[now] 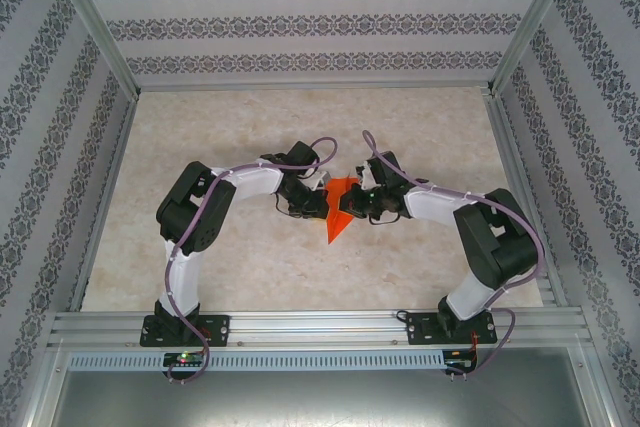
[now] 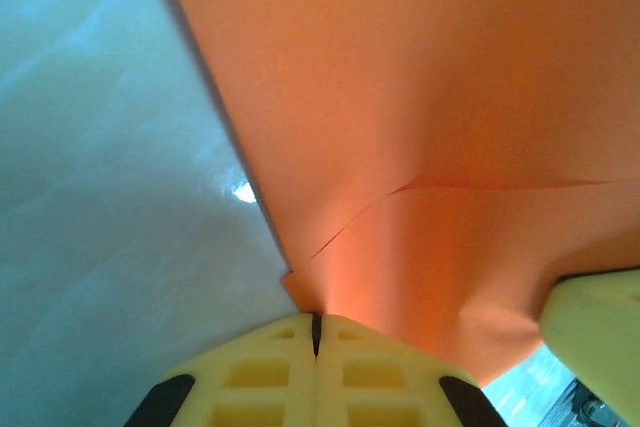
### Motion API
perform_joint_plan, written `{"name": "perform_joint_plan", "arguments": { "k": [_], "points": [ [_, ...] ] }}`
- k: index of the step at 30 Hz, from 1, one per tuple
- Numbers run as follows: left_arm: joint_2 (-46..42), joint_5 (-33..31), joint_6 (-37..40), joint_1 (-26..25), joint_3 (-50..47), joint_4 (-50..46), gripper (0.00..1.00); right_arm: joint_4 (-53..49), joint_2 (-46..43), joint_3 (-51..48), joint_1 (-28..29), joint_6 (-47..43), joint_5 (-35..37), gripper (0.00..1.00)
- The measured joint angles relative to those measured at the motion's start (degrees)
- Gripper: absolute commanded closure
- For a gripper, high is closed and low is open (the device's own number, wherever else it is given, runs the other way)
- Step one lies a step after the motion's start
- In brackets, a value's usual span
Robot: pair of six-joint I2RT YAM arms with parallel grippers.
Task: Fold a paper plane with a square sheet of paper (pick it up from the middle)
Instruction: Fourth fold the wing at the center of the table.
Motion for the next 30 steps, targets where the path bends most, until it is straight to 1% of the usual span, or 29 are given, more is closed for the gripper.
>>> {"name": "perform_joint_plan", "arguments": {
  "k": [9,30],
  "points": [
    [-0.55,0.44,-0.48,0.11,-1.36,1.84,1.00,-0.20,3.69,2.97,0.42,-0.70,-0.94,1.00],
    [-1.29,2.34,-0.68,0.85,-3.87,5.44,1.00,-7.78,8.37,9.09,1.55,-5.88,-0.66,1.00]
  ]
}}
